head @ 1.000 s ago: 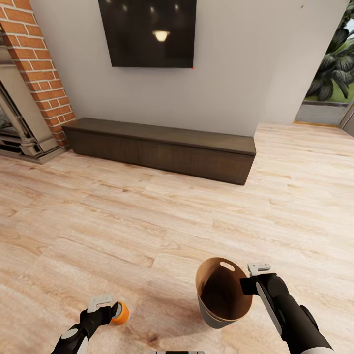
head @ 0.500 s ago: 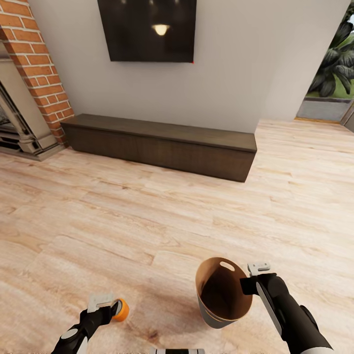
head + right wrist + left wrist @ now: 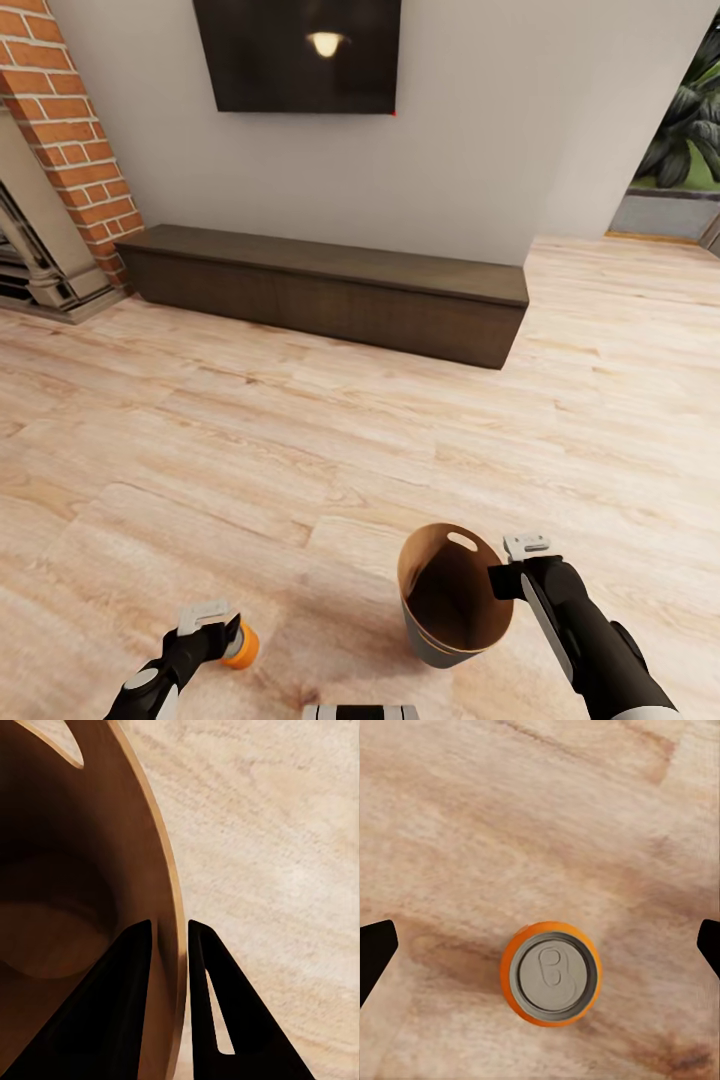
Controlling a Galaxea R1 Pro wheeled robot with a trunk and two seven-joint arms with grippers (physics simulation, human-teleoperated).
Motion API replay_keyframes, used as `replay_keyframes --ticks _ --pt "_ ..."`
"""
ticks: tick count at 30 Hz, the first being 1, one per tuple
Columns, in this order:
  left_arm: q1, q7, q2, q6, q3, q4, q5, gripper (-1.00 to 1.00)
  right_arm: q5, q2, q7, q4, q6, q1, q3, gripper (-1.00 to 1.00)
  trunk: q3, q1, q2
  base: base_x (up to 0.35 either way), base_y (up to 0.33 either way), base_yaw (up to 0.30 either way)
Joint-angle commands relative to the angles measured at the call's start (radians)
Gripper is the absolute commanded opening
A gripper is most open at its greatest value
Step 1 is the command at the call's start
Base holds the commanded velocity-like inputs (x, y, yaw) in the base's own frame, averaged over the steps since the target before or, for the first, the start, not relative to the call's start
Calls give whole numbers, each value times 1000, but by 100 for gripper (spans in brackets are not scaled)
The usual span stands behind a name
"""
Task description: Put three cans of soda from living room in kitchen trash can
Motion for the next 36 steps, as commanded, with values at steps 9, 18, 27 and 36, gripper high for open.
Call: replay_keyframes --ticks 9,18,27,36 --pt "0 0 0 0 0 0 0 100 -13 0 6 -3 -1 -1 0 -100 -14 0 0 42 0 0" --pt "0 -1 0 0 0 0 0 100 -13 -5 6 -70 -1 0 0 -100 -29 0 0 3 0 0" --pt "0 -1 0 0 0 0 0 100 -12 -6 6 -118 0 -1 0 -100 -43 0 0 0 0 0" --pt "0 -1 0 0 0 0 0 100 87 -6 5 -124 0 -1 0 -100 -58 0 0 0 0 0"
